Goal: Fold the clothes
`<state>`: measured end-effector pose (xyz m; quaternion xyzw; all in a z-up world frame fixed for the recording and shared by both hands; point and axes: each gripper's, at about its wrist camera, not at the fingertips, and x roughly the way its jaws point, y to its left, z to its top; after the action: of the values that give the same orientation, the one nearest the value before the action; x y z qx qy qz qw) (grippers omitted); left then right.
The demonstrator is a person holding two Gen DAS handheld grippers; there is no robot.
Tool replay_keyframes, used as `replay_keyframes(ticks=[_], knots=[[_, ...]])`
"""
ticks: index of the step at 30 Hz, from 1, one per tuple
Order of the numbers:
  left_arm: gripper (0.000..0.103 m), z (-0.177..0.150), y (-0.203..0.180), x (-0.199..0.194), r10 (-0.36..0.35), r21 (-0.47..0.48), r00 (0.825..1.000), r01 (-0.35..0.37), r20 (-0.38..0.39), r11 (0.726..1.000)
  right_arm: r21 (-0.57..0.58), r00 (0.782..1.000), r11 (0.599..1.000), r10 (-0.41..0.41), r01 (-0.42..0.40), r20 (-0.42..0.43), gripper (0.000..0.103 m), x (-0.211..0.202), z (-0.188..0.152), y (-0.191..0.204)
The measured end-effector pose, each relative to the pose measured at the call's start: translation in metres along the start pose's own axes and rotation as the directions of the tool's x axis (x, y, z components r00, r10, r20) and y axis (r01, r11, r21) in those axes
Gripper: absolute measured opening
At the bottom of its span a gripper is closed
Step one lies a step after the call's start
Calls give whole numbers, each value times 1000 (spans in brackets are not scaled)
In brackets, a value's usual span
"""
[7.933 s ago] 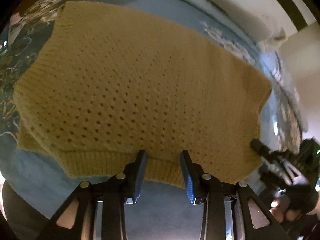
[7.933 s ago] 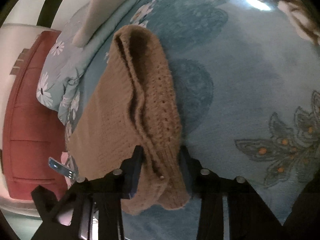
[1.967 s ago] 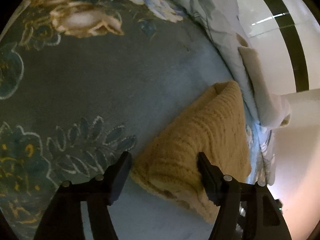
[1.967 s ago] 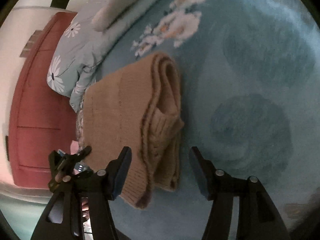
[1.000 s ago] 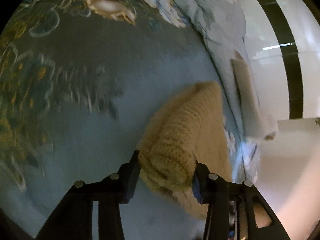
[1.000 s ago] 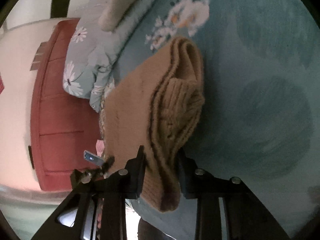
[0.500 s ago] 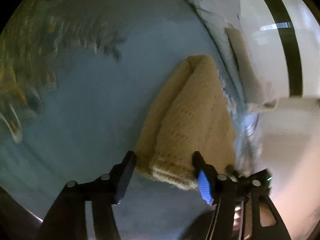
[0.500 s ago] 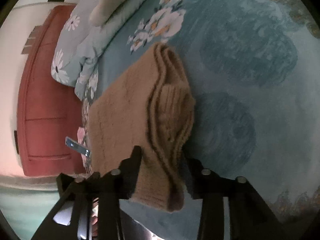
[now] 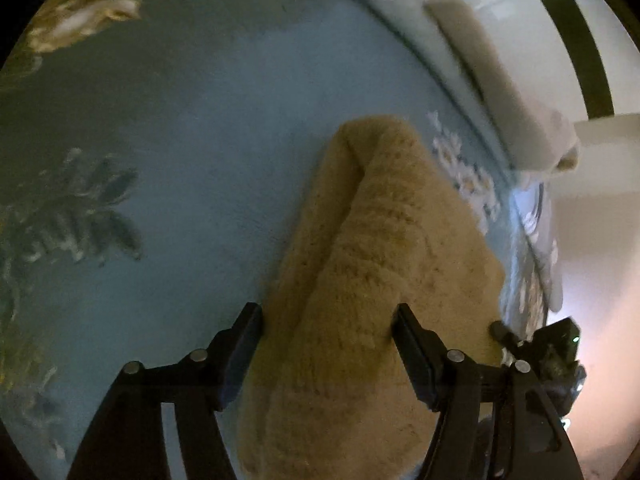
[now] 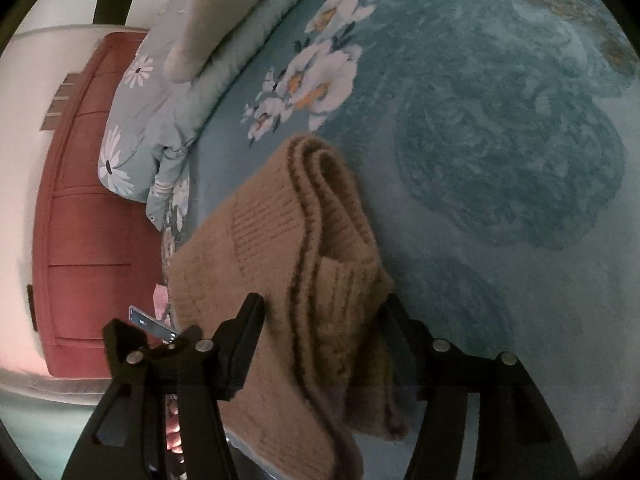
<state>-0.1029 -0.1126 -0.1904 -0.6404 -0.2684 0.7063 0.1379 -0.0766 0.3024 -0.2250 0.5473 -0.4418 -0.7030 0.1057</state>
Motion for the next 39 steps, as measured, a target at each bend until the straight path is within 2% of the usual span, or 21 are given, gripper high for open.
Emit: replay_keyframes(ticks=[3, 6, 11, 13, 14, 16, 17, 21, 26, 32, 35, 39], knots=[[76, 3, 10, 5, -59, -6, 998, 59, -27, 998, -8, 1000, 1000, 3, -3, -2, 63, 5, 5, 3], [77, 5, 17, 4, -113, -18, 993, 113, -40, 993, -9, 1000, 1000, 4, -4, -4, 63, 12, 9, 7], [77, -2, 16, 0, -111, 11, 993, 111, -27, 994, 5, 1000, 1000, -10, 10, 6, 63, 17, 9, 12], [76, -6, 13, 2, -130, 8, 991, 130, -17, 991, 17, 1000, 1000, -11, 11, 9, 61, 16, 6, 14], [75, -9, 13, 1, -142, 4, 990, 142, -10, 990, 31, 1000, 999, -12, 12, 5, 56, 16, 5, 14], [67, -13, 10, 0, -144, 9, 990, 143, 10, 990, 53, 1000, 998, -14, 14, 0, 49, 14, 2, 17], [57, -14, 8, -1, -134, 17, 991, 134, 25, 991, 58, 1000, 998, -15, 15, -1, 46, 12, 1, 19], [38, -27, 5, -12, -189, 4, 980, 189, 70, 982, 9, 1000, 1000, -29, 29, 2, 41, -2, -4, 42], [35, -47, 9, -32, -221, -5, 970, 223, 105, 975, -115, 998, 992, -57, 56, -5, 36, -21, -19, 82], [35, -73, 13, -63, -271, -8, 950, 276, 152, 961, -197, 998, 979, -58, 55, -12, 34, -36, -42, 108], [35, -79, 10, -72, -238, -2, 958, 242, 160, 970, -191, 996, 979, -77, 67, -45, 34, -30, -48, 109], [35, -85, 22, -72, -213, -38, 962, 222, 171, 974, -173, 992, 981, -98, 83, -75, 34, -12, -56, 100]])
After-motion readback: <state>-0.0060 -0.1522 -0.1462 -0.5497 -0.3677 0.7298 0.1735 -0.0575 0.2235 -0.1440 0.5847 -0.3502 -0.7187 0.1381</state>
